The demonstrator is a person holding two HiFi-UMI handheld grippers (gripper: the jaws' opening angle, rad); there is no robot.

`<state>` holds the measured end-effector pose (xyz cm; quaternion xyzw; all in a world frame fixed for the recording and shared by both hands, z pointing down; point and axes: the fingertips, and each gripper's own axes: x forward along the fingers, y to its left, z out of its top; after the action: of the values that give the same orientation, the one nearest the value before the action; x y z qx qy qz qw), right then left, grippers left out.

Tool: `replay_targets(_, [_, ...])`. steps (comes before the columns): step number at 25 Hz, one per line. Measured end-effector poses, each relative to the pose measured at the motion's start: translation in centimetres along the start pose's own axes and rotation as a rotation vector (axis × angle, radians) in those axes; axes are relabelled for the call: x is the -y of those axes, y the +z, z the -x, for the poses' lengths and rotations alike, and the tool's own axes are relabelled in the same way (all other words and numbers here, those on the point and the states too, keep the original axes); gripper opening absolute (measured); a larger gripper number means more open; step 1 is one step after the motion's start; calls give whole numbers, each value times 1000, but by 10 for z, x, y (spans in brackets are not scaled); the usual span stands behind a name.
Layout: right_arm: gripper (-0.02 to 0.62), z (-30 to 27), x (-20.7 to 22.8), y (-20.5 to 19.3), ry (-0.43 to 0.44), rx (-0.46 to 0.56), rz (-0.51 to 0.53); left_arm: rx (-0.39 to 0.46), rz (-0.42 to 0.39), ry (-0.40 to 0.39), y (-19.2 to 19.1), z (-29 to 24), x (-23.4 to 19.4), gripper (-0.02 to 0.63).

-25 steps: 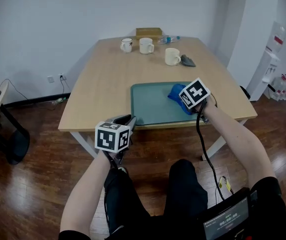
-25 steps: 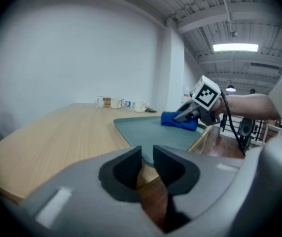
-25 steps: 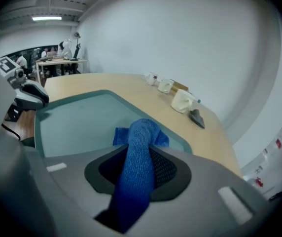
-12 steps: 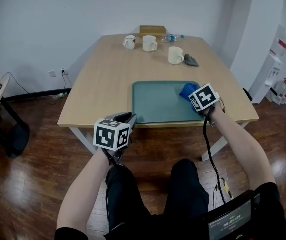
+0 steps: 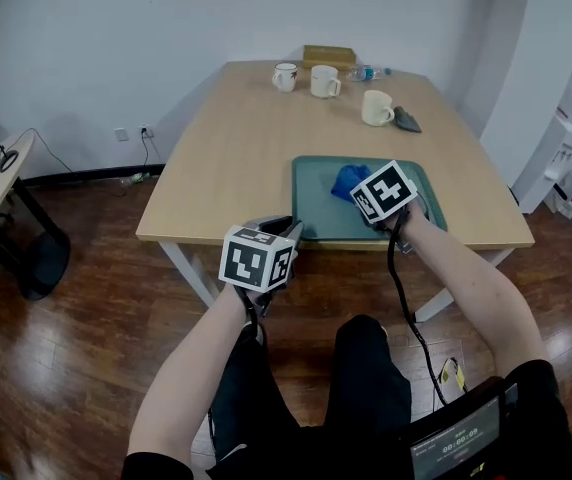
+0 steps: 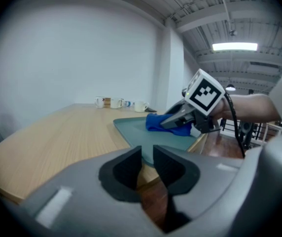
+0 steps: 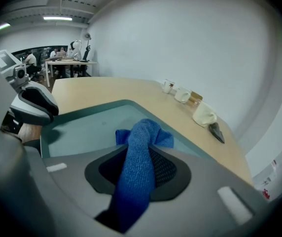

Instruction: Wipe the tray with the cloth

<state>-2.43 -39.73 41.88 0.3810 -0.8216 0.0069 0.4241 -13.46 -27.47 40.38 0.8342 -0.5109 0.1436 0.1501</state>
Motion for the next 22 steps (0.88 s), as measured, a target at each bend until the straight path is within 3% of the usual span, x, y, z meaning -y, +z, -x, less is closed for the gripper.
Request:
replay_targets(8, [110, -13, -74, 50, 129, 28, 50, -2, -6, -6, -1, 0, 2, 77])
replay_targets(13, [110, -10, -109, 66, 277, 58, 17, -2, -4, -4, -1, 0, 1, 75])
replay_targets(17, [109, -1, -100, 57, 291, 28, 92, -5, 2, -2, -1, 1, -1, 77])
replay_targets(22, [109, 15, -40, 19, 208, -45, 104, -18, 6, -7, 0, 1, -5, 77])
